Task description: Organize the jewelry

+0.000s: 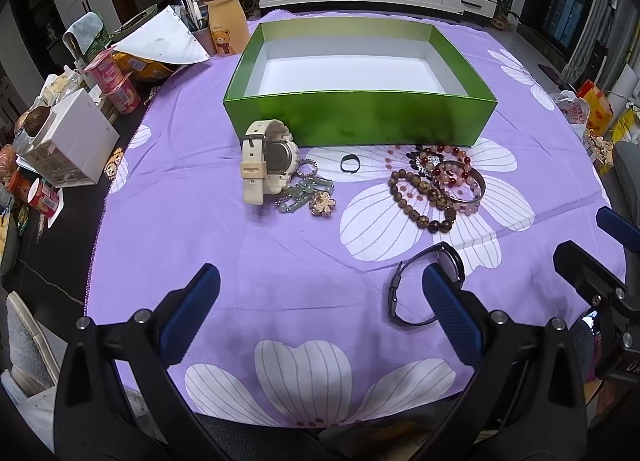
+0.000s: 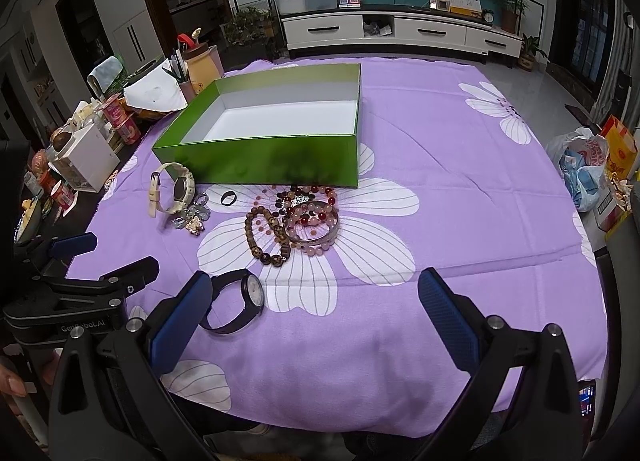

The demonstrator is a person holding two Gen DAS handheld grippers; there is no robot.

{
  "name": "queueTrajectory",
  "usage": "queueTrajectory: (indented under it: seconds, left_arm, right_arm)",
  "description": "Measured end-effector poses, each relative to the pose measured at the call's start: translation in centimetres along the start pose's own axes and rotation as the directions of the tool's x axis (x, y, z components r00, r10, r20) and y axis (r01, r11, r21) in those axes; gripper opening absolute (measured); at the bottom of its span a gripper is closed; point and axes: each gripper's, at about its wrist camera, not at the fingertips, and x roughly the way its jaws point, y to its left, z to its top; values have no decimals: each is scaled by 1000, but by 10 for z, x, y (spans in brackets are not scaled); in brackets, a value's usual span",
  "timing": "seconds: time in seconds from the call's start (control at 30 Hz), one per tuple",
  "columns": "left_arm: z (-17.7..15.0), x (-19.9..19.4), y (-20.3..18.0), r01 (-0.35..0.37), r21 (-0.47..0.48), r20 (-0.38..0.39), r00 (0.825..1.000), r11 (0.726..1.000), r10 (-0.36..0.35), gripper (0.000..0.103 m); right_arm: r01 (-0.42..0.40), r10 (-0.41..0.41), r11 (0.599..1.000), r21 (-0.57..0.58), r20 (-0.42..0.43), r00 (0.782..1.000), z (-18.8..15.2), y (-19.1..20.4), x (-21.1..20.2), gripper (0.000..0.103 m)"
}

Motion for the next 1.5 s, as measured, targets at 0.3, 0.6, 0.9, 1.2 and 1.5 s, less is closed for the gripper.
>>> queueTrajectory:
  seconds: [0.3, 0.6, 0.9, 1.2, 1.5]
  left_arm:
    - [0, -1, -1, 1, 2, 2, 1000, 1000, -1, 101]
    - [0, -1, -1, 3, 2, 0, 1000, 1000, -3, 101]
    - [-2, 4, -2, 20, 1, -14, 1000, 1000, -20, 101]
    - [-19, 23, -7, 75, 36, -32, 997, 997, -74, 101]
    - [-25, 54, -26, 156, 101, -34, 988, 983, -154, 92]
  right_arm:
    - [0, 0, 1000, 0, 2, 1000, 1, 0, -1, 102]
    - [0, 0, 1000, 2, -1, 1000, 2, 0, -1, 102]
    - [-3, 3, 1000, 8, 0, 1000, 4, -3, -4, 102]
    - [3, -9, 994, 109, 57, 998, 3, -51, 3, 102]
    - [-105, 103, 991, 79, 21, 994, -6, -49, 30, 102]
